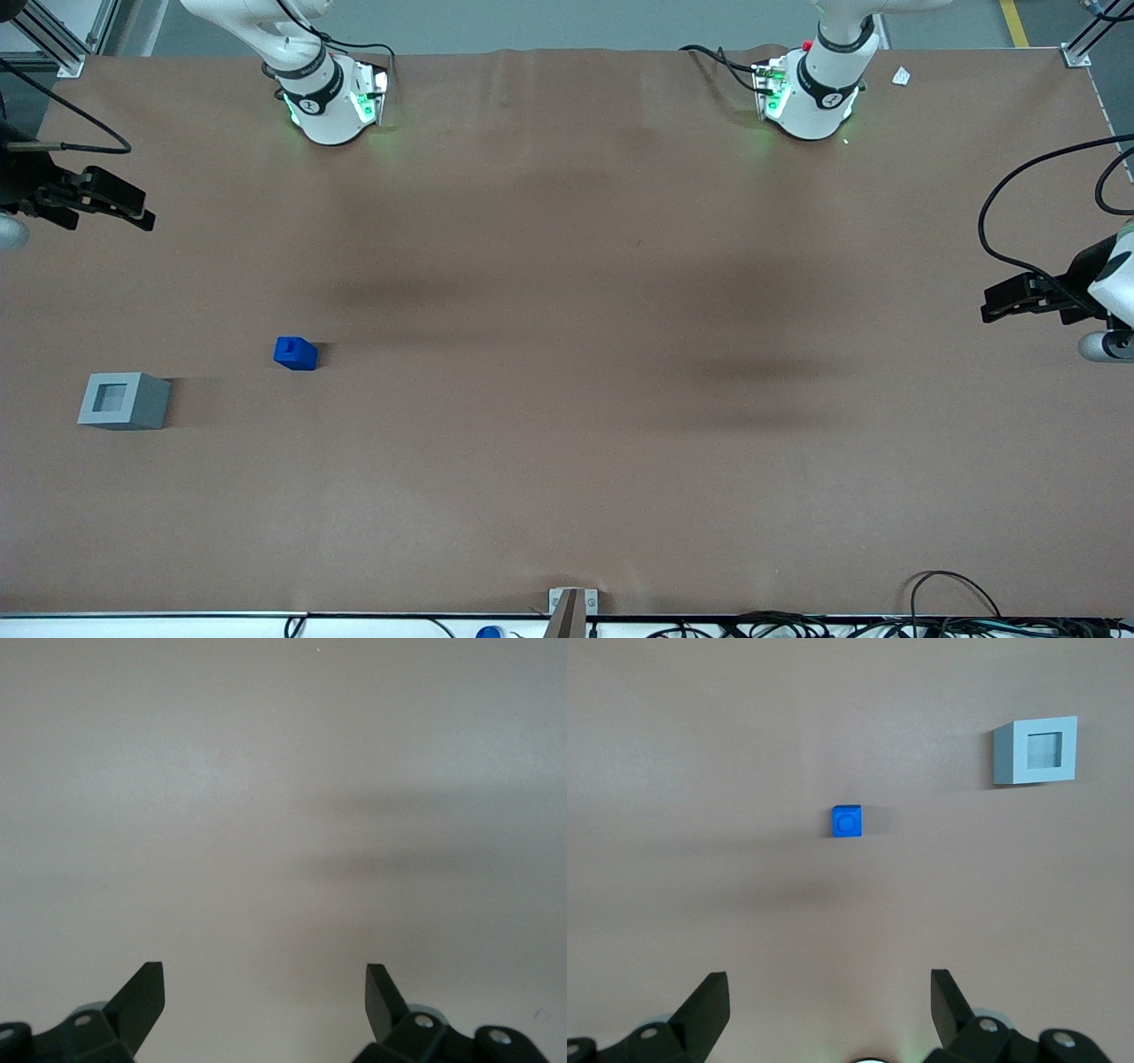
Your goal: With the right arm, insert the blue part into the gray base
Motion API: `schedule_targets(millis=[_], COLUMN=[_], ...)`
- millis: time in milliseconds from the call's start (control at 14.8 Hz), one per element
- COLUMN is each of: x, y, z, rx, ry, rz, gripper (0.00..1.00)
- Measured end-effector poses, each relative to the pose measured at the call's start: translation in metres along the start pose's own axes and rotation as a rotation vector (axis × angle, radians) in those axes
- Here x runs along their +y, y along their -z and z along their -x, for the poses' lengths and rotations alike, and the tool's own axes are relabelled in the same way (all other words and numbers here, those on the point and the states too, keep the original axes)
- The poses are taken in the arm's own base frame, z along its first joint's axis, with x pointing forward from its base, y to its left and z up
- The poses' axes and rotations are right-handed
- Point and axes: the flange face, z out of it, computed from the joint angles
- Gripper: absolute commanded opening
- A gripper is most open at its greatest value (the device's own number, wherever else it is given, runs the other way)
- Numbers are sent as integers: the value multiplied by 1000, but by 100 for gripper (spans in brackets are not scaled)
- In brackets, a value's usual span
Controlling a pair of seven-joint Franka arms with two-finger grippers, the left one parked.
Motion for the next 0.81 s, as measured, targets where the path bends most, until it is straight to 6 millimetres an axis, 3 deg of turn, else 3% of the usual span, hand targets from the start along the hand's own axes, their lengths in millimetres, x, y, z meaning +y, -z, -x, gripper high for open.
schedule_targets(millis=[809], x=[7], y=[-5], z=[-4], rx=[-4], ry=[-11], rz=[16], gripper=[100])
